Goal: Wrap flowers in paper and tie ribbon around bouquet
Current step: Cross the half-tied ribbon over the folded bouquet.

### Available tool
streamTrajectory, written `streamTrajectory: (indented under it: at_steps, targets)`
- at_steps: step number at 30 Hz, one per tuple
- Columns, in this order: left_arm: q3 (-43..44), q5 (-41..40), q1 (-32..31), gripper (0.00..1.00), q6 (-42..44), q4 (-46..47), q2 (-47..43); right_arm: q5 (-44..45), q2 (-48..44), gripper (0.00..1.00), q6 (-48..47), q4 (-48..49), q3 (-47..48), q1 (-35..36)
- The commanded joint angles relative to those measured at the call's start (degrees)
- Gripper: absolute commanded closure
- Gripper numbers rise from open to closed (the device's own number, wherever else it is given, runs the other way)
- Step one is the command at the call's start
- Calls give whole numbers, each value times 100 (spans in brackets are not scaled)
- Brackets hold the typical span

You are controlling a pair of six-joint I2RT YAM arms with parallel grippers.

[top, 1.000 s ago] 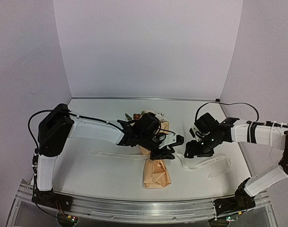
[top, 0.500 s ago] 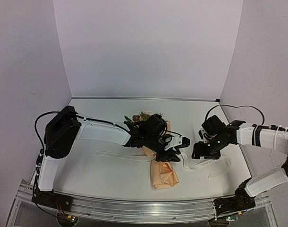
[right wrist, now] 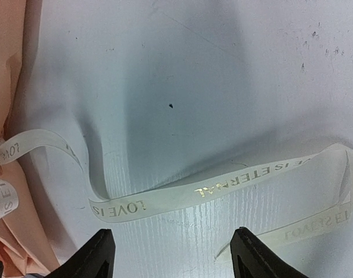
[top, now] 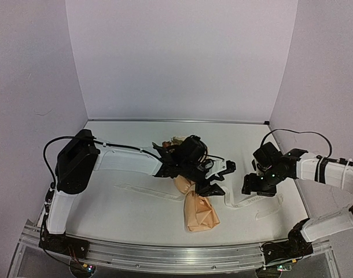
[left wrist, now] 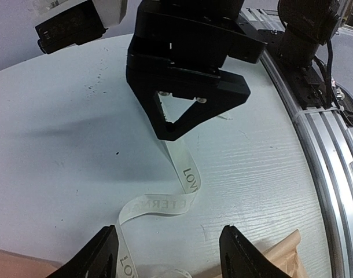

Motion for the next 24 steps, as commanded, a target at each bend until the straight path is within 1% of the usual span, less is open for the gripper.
streamTrajectory:
  at_steps: [1,5,9,11,13,15,16,19,21,24]
  targets:
    - [318,-60,-15,37,-325,-105,-33,-9,-114,30,-3,-156,47,-10]
    - [-248,-345,-1,35,-856,691,-655,-682,20,34,-89,-142,283,125]
    - [-980,-715,87,34,-1716,1280,-1373,-835,197,37,-24,51,306,719]
    - [-1480,-925,202,34,-2195,1556,-1789,-776,345,43,188,245,239,1031]
    - [-1970,-1219,346,34,-2625,1722,-2149,-710,549,50,495,650,127,1277]
    - [-2234,-1459,449,36,-2919,1601,-2445,-573,852,56,703,991,50,1456]
    - [-2403,-1548,512,38,-2983,1526,-2549,-516,1011,61,820,1211,46,1563]
    - [-2988,-1687,714,46,-3230,1463,-2955,-293,1416,70,1045,1658,150,1943]
    - [-3291,-1716,848,48,-3340,1453,-3245,-96,1681,73,1141,1820,297,2189]
    - [-3589,-1838,991,49,-3321,1359,-3541,82,1990,74,1215,2003,604,2491]
